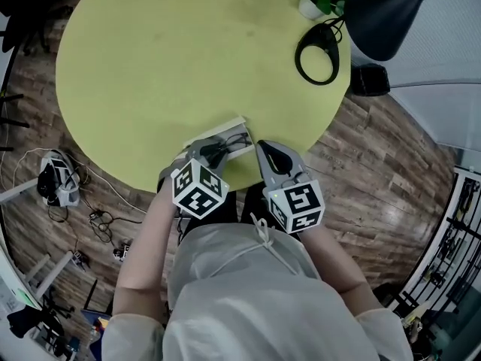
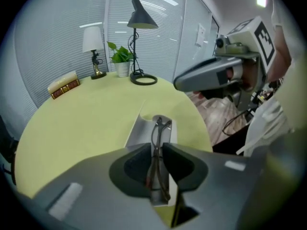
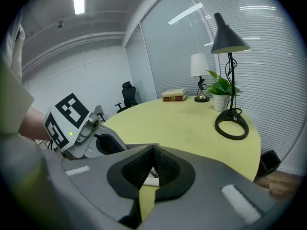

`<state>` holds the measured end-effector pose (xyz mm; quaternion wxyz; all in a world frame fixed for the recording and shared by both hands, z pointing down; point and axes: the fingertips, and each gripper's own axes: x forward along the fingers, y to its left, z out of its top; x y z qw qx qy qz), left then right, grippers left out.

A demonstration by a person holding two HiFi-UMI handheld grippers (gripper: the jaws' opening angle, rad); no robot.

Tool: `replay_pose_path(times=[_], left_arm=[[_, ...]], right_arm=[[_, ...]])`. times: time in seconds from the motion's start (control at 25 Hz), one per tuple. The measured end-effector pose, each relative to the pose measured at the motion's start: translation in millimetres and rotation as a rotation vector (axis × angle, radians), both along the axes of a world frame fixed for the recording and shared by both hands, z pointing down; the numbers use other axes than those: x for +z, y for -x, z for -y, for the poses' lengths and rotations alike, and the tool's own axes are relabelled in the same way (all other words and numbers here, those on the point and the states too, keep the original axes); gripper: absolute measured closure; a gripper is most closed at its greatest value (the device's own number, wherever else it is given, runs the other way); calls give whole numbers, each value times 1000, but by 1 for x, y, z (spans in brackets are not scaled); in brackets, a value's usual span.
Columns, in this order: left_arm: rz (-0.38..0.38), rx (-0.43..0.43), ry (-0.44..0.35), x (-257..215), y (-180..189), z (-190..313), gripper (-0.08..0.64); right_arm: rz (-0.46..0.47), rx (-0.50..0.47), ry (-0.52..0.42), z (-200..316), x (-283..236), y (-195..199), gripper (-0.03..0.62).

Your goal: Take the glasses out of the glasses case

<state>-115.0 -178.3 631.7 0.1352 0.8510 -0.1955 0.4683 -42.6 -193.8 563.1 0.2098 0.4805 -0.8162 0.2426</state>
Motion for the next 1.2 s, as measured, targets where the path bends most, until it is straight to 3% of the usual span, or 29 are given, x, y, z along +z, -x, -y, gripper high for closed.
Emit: replay_pose_path(times=[0.2,0.72,1.2], left_arm=[[72,97,39,11,-3,-3,507],[129,175,37,14,-4,-3,545],[148,169,-84,-9,6,1,545]], right_arm=[[-12,20,15,2,2,-5,593],[-19,52,25,2,1,-19,592],[-33,59,3,-2,-17,-21,594]])
